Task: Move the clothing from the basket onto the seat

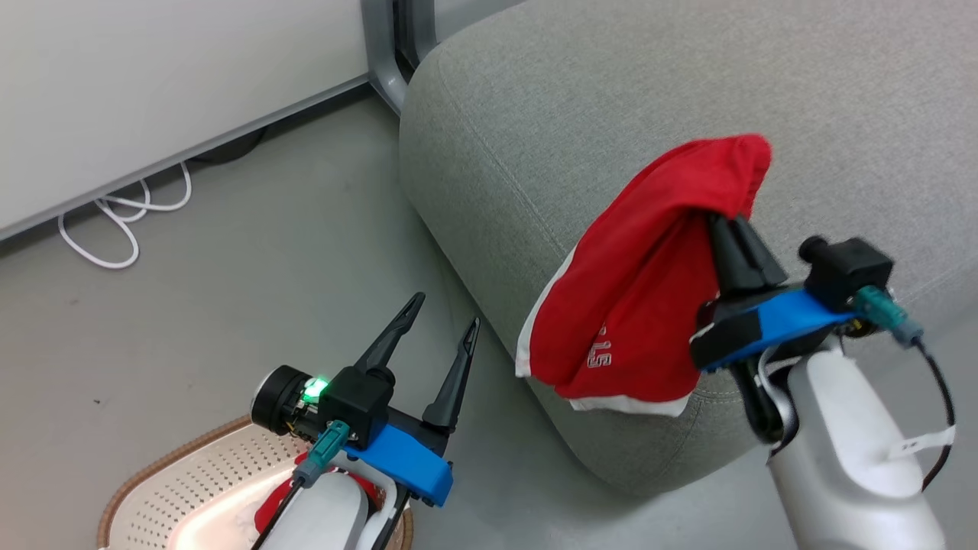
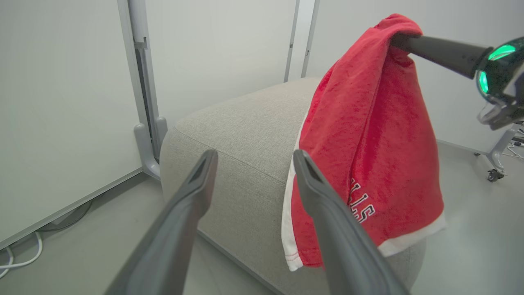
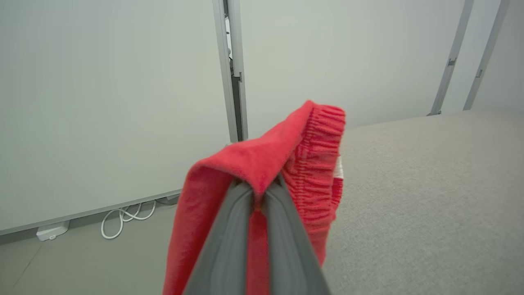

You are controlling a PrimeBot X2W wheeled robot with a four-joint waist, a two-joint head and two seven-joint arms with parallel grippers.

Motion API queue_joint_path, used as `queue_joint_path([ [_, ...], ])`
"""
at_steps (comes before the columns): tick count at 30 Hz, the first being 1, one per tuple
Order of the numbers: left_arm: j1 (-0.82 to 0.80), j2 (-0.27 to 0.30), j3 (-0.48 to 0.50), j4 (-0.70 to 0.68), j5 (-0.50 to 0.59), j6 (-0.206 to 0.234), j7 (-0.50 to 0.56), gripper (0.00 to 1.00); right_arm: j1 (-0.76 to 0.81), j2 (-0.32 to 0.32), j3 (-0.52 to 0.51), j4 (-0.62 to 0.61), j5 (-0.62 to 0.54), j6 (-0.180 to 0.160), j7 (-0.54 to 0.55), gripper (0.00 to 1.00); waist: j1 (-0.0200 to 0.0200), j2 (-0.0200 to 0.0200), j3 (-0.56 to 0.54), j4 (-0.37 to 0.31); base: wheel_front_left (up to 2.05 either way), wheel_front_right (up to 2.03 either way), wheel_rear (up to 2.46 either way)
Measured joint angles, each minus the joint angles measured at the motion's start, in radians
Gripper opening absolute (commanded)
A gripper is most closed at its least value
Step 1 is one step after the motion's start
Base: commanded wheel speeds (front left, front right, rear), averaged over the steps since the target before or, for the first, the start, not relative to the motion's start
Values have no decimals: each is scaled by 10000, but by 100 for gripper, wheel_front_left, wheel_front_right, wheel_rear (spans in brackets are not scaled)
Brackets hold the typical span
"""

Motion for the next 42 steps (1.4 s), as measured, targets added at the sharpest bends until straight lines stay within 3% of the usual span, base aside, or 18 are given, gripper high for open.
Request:
queue_joint_path([
  [12, -447, 892, -393, -1039, 184, 0, 0, 100, -3217, -27, -3273, 510, -934, 0, 23, 0, 1, 0, 1550, 336, 0, 0, 0],
  [23, -1129, 1392, -522, -2268, 479, 0, 61, 100, -5124, -1028, -5662, 554, -1379, 0, 163, 0, 1, 0, 3050, 912, 0, 0, 0],
  [34, -1304, 1793, -543, -3212, 600, 65, 479, 100, -5164, -1319, -6558, 2738, -1973, 0, 77, 0, 1, 0, 4184, 1363, 0, 0, 0],
  [42, -1312, 1814, -587, -3298, 579, 140, 495, 100, -5153, -1668, -7089, 4194, -2744, 0, 19, 0, 1, 0, 4359, 1550, 0, 0, 0],
])
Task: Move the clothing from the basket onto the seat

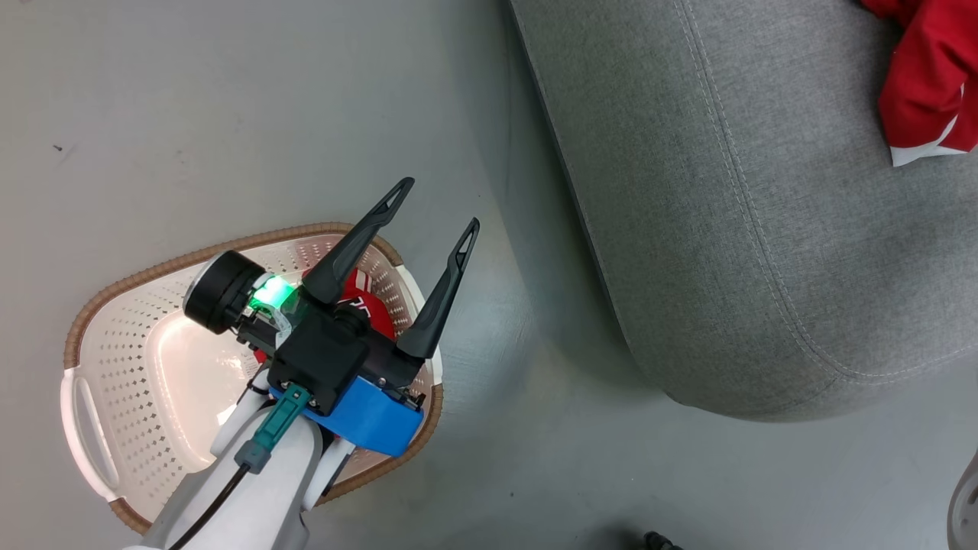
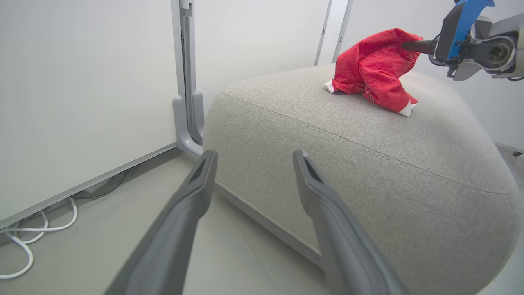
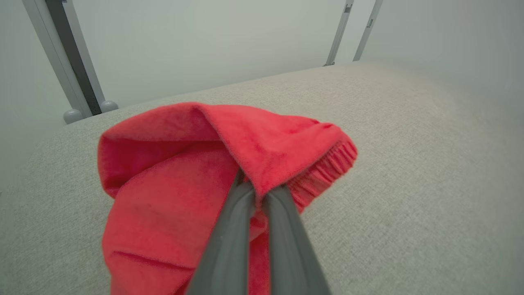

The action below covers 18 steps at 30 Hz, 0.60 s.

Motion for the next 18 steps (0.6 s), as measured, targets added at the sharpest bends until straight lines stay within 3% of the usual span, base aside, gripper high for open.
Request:
queue_joint_path([
  [6, -98, -8, -13, 48, -102, 15, -58, 100, -77, 10, -259, 318, -362, 0, -15, 0, 0, 0, -85, 17, 0, 0, 0],
  [7, -98, -15, -31, 73, -115, 21, -67, 100, -84, 31, -291, 316, -418, 0, -15, 17, 0, 0, -116, 21, 0, 0, 0],
  [8, -97, -36, -56, 102, -159, 29, -98, 100, -89, 50, -328, 318, -447, 0, -15, 43, -1, 0, -149, 28, 0, 0, 0],
  [9, -97, -65, -90, 132, -173, 29, -104, 100, -90, 58, -372, 337, -495, 0, -17, 82, -1, 0, -182, 40, 0, 0, 0],
  [10, -97, -104, -128, 184, -178, 29, -113, 100, -78, 56, -372, 351, -617, 0, -17, 100, -1, 0, -218, 63, 0, 0, 0],
  [18, -107, -435, -209, 779, -512, 27, -368, 100, 267, 48, -472, 378, -1089, 0, -17, 100, -1, 0, -716, 357, 0, 0, 0],
])
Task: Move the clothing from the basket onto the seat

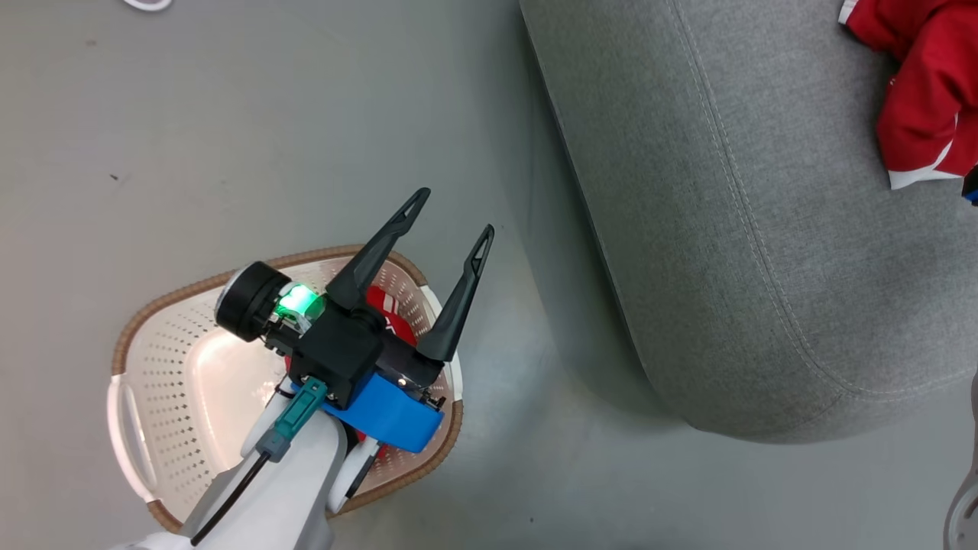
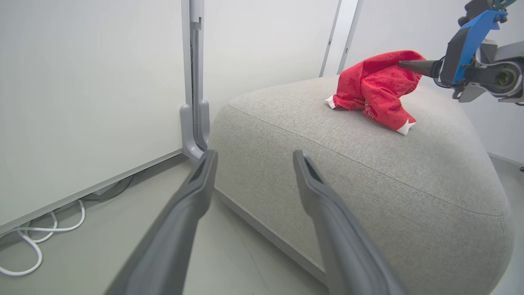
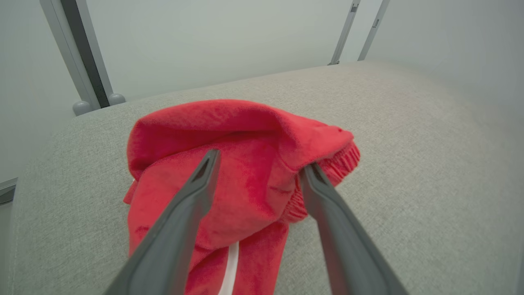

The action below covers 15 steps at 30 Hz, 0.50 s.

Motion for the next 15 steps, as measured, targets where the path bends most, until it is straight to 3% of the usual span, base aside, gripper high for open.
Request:
queue_joint_path([
  [15, 733, -943, 568, 1108, -635, 50, -125, 100, 1705, 4, 456, -431, 25, 0, -8, 100, -1, 0, -1846, 486, 0, 0, 0],
])
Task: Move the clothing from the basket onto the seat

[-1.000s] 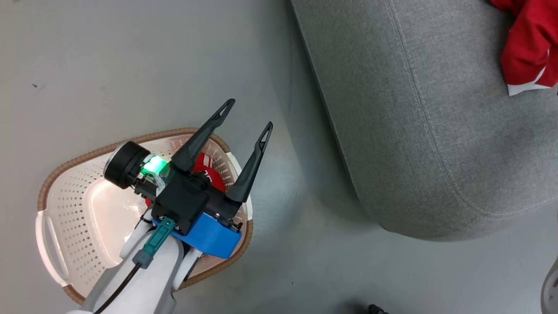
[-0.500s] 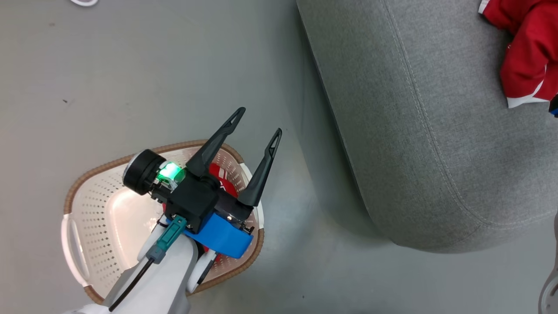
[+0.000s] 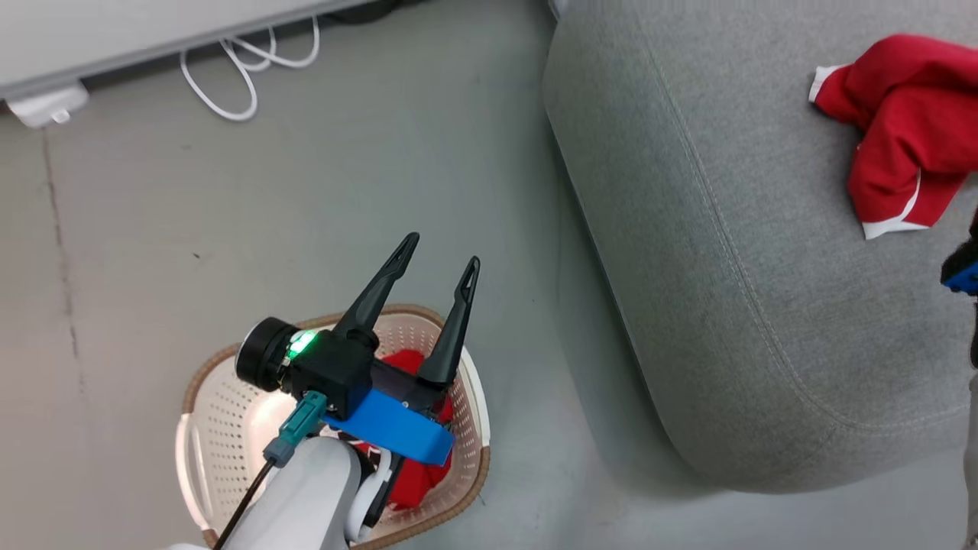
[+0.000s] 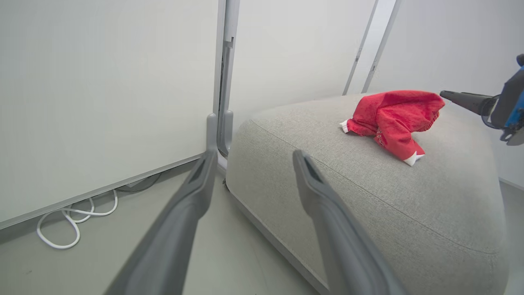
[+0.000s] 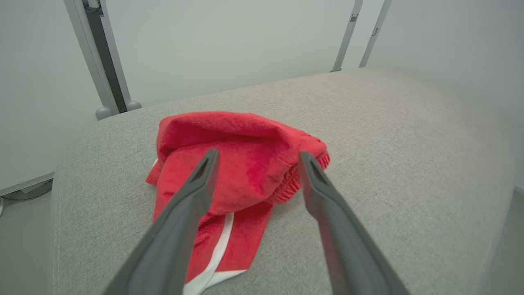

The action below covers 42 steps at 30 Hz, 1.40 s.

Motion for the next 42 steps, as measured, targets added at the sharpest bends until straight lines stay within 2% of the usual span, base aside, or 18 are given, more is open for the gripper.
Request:
queue_joint_path([
  [7, 571, -435, 539, 378, -92, -23, -2, 100, 1207, 44, 560, -859, 205, 0, -4, 100, 0, 0, -1144, 341, 0, 0, 0],
  [16, 1196, -719, 1221, 727, -73, -21, -2, 100, 2981, 523, 1618, -2531, 855, 0, -4, 100, -2, 0, -2189, 772, 0, 0, 0],
  [24, 1683, -786, 1810, 995, -65, 0, -2, 100, 4857, 1078, 2535, -4230, 1551, 0, 0, 100, -1, 0, -2896, 1267, 0, 0, 0],
  [34, 2080, -805, 2376, 1505, -159, 188, -8, 100, 6943, 1526, 3313, -6312, 1764, 0, 150, 100, -1, 0, -3554, 2070, 0, 0, 0],
  [42, 2084, -807, 2667, 1848, -186, 290, -12, 100, 7957, 1590, 3848, -7118, 2426, 0, 420, 100, -1, 1, -3865, 2753, 0, 0, 0],
])
